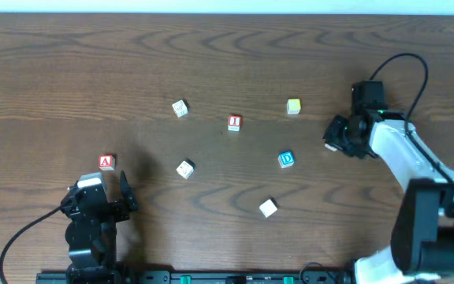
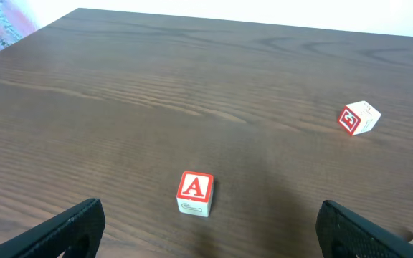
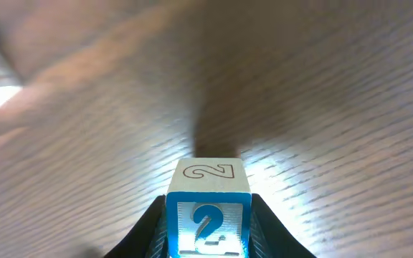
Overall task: Spell out Ai2
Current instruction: 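Carry the '2' block left beside the 'I' block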
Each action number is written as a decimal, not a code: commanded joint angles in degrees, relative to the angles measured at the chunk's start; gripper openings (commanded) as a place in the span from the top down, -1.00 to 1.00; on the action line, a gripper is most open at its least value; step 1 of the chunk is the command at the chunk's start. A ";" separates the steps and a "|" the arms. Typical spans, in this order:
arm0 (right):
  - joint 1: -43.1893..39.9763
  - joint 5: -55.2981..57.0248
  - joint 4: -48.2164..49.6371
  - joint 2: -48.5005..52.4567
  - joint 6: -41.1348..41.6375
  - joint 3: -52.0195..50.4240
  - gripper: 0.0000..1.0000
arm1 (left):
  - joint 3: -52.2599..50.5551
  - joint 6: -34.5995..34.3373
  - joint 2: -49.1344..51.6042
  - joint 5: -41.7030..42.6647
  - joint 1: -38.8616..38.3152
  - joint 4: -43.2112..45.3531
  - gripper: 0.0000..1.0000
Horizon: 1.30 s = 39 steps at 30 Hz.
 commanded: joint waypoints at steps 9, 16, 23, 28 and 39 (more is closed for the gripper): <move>13.79 4.26 -5.55 -6.19 -1.36 16.22 0.97 | -1.20 -0.83 -0.33 -0.15 0.07 -0.22 -0.91; 21.27 4.17 -9.79 3.39 0.59 25.07 0.98 | -1.20 -0.83 -0.33 -0.15 0.07 -0.22 -0.90; 26.62 1.90 -10.23 15.41 1.68 30.58 0.97 | -1.20 -0.83 -0.33 -0.15 0.07 -0.22 -0.90; 28.55 2.03 -10.34 18.88 2.05 32.74 0.98 | -1.20 -0.83 -0.33 -0.15 0.07 -0.22 -0.91; 29.03 3.04 -11.34 20.20 2.29 32.74 0.97 | -1.20 -0.83 -0.33 -0.15 0.07 -0.22 -0.91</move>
